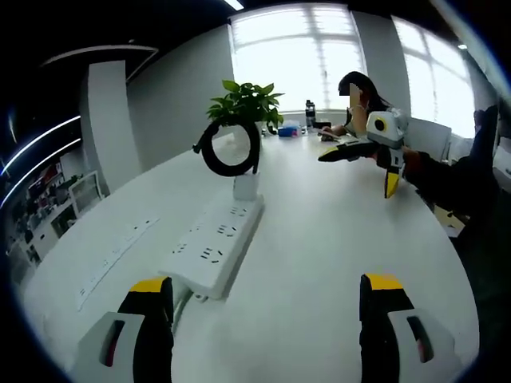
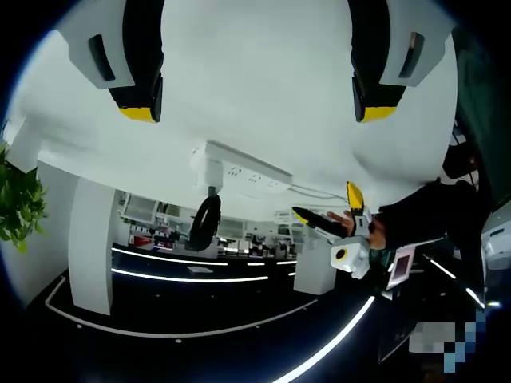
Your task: Straighten the power strip on the desk, plug the charger into it
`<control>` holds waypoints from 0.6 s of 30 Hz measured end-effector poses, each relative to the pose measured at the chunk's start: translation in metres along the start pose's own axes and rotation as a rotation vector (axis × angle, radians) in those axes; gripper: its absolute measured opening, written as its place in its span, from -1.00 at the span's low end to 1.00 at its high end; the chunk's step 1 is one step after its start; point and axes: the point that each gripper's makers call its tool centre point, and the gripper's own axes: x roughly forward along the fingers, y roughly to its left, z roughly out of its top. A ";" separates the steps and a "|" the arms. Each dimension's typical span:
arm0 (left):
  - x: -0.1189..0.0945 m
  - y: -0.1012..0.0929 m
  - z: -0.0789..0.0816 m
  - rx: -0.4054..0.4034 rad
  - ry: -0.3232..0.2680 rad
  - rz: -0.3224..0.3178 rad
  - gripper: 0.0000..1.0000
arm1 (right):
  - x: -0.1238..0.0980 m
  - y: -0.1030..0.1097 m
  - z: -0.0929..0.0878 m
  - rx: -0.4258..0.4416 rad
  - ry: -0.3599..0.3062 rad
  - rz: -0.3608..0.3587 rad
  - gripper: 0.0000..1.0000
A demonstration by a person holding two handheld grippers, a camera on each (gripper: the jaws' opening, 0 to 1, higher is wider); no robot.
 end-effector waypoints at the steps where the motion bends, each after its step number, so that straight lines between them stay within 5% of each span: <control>1: 0.001 0.001 -0.001 0.011 0.012 -0.001 0.98 | 0.000 0.000 0.000 0.000 0.000 0.001 0.97; 18: 0.016 0.012 0.009 0.051 0.056 -0.064 0.98 | 0.000 -0.001 0.001 -0.018 0.010 0.011 0.94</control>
